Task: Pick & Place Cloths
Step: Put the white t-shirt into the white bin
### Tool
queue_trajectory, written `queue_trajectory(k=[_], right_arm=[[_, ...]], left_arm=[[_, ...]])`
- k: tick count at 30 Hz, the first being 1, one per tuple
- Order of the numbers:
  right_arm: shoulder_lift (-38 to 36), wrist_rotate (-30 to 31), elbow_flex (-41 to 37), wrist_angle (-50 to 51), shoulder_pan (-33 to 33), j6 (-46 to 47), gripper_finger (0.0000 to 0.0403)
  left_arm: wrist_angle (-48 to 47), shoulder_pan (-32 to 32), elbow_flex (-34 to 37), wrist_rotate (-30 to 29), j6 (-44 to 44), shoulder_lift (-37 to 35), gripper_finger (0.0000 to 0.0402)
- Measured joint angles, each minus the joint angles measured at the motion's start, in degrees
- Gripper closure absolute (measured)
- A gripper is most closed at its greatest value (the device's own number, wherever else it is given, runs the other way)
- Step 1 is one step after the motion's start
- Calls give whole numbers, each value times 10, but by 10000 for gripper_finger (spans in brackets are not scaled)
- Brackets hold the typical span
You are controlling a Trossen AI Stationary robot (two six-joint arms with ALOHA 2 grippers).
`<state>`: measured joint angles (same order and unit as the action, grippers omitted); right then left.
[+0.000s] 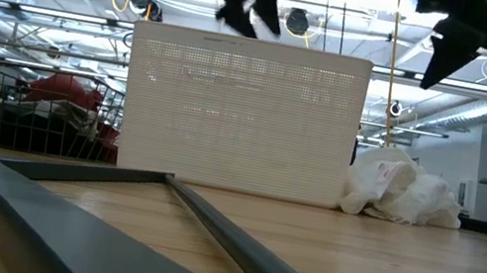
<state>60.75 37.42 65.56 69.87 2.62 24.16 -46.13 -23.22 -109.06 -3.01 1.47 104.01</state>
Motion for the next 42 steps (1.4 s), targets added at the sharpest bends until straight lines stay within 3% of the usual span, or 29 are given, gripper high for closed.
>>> queue_trajectory(k=[7,20,30,42], right_arm=[[0,-41,-5,-15,55,-22,94],[0,-149,-132,-157,169,-120,84],[0,-241,-196,-253,250,-161,84],[0,-243,-296,-347,300,-90,84]], left_arm=[[40,21,0,1,0,-109,34],[73,82,0,35,25,-243,36],[60,129,0,36,24,-261,37],[42,146,0,35,21,-261,37]])
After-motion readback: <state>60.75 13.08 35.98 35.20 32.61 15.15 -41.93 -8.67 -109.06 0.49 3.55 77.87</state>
